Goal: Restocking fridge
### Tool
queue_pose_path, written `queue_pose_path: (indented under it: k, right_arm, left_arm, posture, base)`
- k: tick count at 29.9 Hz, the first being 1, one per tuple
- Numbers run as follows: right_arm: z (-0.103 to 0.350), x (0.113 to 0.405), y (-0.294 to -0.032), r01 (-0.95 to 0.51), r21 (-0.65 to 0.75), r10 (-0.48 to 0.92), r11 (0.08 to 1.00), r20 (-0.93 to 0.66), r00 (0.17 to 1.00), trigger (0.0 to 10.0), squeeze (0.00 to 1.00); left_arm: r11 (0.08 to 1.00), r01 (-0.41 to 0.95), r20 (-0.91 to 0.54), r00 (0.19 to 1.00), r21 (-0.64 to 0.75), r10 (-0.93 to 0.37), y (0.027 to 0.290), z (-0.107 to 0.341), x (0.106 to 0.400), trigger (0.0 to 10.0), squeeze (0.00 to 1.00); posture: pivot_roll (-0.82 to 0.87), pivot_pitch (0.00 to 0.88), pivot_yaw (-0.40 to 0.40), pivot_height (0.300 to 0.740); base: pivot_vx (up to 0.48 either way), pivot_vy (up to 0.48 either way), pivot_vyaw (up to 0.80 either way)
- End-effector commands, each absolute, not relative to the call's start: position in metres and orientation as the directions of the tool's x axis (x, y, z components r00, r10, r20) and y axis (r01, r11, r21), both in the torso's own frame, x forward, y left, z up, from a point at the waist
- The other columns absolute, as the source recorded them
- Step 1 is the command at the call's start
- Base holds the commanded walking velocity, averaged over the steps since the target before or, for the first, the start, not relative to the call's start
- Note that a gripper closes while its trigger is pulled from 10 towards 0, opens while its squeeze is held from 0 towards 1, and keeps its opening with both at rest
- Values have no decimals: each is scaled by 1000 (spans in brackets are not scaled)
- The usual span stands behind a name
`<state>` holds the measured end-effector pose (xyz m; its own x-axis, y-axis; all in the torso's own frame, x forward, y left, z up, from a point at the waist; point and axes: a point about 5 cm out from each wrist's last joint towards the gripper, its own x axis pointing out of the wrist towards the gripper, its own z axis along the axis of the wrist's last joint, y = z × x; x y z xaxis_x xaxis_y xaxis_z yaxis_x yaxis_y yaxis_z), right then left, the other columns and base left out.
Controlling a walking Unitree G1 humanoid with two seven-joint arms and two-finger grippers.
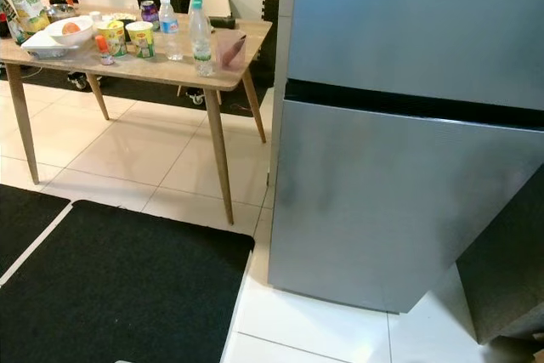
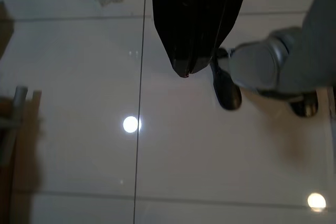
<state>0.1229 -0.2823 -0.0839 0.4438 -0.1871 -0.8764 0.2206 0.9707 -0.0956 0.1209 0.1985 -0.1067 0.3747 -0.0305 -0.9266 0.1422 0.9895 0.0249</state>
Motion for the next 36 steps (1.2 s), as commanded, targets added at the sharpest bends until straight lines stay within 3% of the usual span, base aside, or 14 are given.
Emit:
queue_pose_path:
  k: [1, 16, 26, 31, 36]
  right_arm:
    - [-83, 125, -284, 232, -93, -192, 968, -870, 454, 10000, 0]
    - [-85, 120, -282, 239, -87, -189, 967, -875, 446, 10000, 0]
    - [-80, 133, -283, 247, -83, -198, 965, -851, 486, 10000, 0]
    - [-66, 163, -284, 273, -12, -180, 962, -778, 602, 10000, 0]
    - [-35, 212, -289, 305, 139, -160, 942, -613, 774, 10000, 0]
  left_arm:
    - [987, 159, -933, 359, 27, -32, 199, -108, 118, 10000, 0]
    - [986, 167, -934, 356, 22, -39, 197, -108, 117, 10000, 0]
    - [986, 165, -933, 358, 24, -37, 198, -108, 118, 10000, 0]
    - [989, 143, -931, 365, 33, -22, 199, -108, 118, 10000, 0]
    - [988, 149, -932, 362, 32, -25, 200, -108, 118, 10000, 0]
  posture:
    - [-55, 43, -16, 740]
    - [-54, 41, -18, 740]
    - [-54, 41, -16, 740]
    - [-50, 42, -17, 740]
    - [-49, 37, -17, 740]
  base:
    - [266, 0, 0]
    - [275, 0, 0]
    - [277, 0, 0]
    - [0, 0, 0]
    - [0, 0, 0]
